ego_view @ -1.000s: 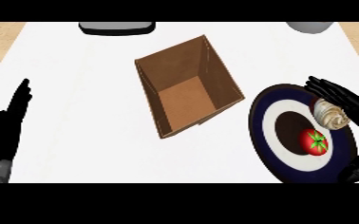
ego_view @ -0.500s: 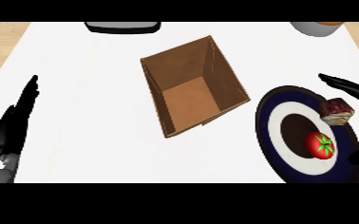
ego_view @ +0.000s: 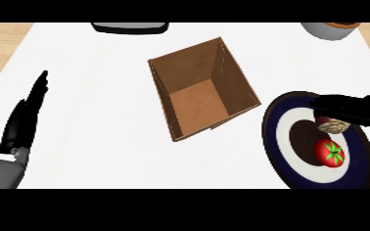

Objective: Pick the tomato from the plate and place it in the cardboard box

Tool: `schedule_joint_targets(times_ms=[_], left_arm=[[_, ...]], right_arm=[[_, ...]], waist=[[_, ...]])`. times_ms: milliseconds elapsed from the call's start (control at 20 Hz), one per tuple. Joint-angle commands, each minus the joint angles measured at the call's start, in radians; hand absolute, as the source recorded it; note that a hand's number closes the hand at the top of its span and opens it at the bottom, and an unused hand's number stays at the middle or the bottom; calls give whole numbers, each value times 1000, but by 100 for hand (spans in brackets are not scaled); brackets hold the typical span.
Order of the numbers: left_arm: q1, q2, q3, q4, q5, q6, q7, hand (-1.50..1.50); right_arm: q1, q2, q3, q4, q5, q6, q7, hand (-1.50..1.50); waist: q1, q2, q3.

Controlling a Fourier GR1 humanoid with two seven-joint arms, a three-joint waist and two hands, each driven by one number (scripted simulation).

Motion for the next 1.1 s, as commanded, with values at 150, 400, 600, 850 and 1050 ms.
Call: schedule_joint_targets(times_ms=[150,400,600,850,1050], left_arm=[[-37,-17,28,50,-10,-23,-10,0],[30,-21,49,36,-35,-22,-32,0],[40,-57,43,-15,-53,-8,-5,0],[-3,-51,85,38,-59,-55,-7,0],[38,-50,106,82,-65,-54,-51,0]], right_arm=[[-130,66,153,205,192,-18,-173,-150],[-213,148,176,338,255,-61,-206,-150],[-177,201,194,342,272,-101,-181,-150],[-203,156,172,346,267,-59,-240,-150],[-176,172,208,328,241,-62,-259,-150]], waist=[[-11,-8,-2],[-19,-12,-3],[-30,-16,-3],[-40,-16,-3],[-40,-16,-4]])
